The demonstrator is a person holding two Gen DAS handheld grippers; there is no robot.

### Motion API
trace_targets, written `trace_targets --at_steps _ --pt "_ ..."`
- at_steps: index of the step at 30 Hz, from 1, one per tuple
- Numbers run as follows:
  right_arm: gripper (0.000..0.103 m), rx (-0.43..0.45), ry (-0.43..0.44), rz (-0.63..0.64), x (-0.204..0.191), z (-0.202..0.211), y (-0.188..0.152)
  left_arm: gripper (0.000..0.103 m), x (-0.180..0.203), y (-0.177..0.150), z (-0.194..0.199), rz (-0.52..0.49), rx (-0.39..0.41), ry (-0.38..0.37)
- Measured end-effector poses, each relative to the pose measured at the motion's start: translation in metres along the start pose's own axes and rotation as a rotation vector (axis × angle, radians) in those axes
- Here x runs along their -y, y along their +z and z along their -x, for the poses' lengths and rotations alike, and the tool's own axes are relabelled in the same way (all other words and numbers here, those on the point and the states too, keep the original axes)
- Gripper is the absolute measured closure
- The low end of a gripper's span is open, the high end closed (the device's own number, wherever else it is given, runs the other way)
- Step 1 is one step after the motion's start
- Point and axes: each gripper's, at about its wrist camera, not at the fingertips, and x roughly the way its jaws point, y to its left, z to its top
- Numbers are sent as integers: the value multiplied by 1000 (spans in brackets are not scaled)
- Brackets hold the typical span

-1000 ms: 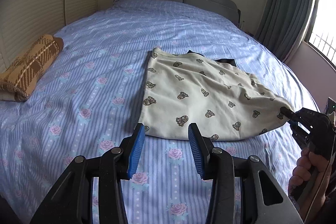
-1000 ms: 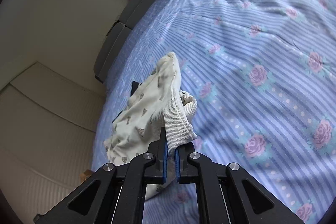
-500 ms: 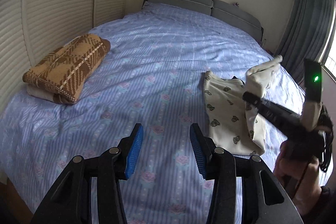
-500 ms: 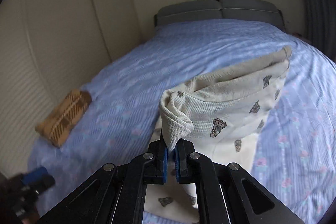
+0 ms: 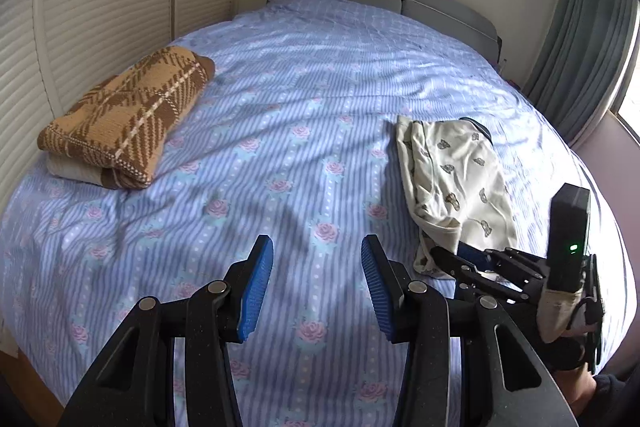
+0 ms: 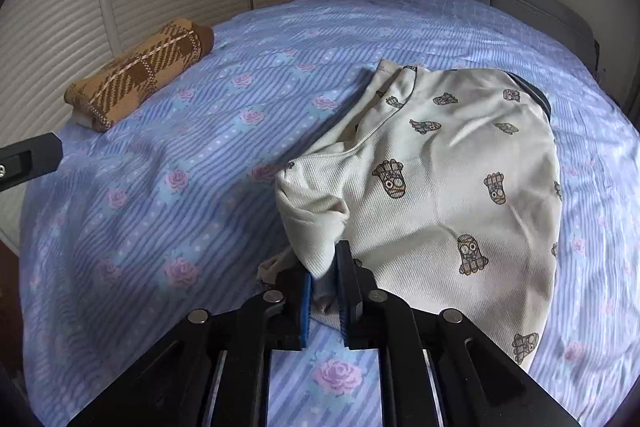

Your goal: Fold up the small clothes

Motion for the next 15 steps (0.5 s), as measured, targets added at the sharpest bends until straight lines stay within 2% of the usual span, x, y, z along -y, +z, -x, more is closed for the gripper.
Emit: trace_targets --at_steps 2,4,9,12,15 --pt "69 29 31 -45 10 15 -6 58 6 -1 -1 -9 0 -18" --pt "64 65 19 -78 16 27 -13 58 15 -1 -3 -19 -3 -48" --pt "45 130 -149 -132 44 63 -36 57 44 -3 -20 -28 -23 -164" --pt "44 95 -177 -161 63 65 -49 57 66 -9 -36 -43 -53 -198" --pt "44 44 -190 -170 76 58 -57 57 83 -17 -50 -62 -85 -198"
